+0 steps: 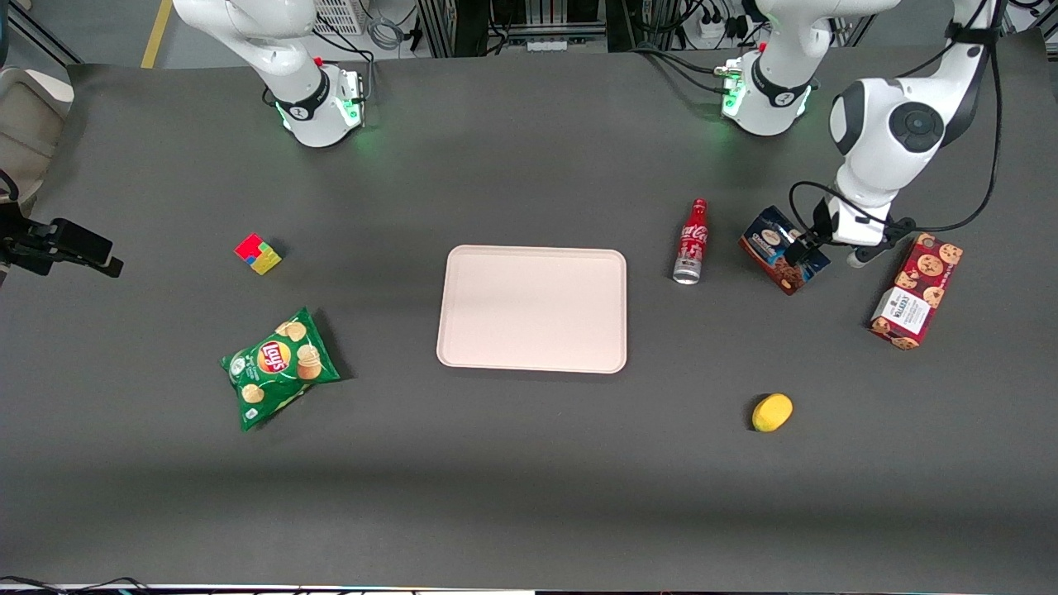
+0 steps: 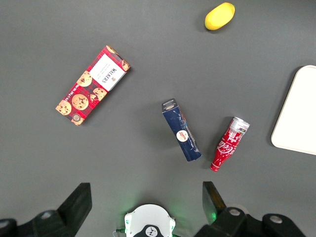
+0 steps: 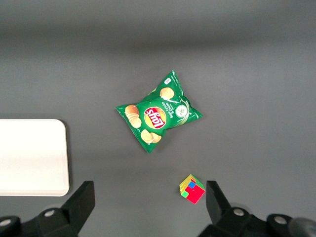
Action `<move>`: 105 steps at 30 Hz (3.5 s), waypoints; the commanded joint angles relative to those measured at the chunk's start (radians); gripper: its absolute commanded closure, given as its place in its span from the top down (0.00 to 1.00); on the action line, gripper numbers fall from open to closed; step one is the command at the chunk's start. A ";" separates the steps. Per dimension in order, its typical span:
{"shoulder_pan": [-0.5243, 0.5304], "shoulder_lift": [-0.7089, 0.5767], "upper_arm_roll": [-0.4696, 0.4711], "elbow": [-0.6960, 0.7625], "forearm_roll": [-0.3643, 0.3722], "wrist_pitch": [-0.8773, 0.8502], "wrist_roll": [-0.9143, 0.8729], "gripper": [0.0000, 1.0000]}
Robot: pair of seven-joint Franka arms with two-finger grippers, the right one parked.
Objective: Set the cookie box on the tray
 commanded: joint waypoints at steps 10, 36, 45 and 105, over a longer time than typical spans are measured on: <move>-0.006 -0.054 -0.018 0.236 0.004 -0.327 -0.013 0.26; -0.031 0.104 -0.501 1.032 -0.062 -1.064 -0.048 0.26; -0.051 0.340 -0.593 1.037 -0.054 -0.822 -0.110 0.26; -0.051 0.503 -0.547 1.057 0.253 -0.796 -0.142 1.00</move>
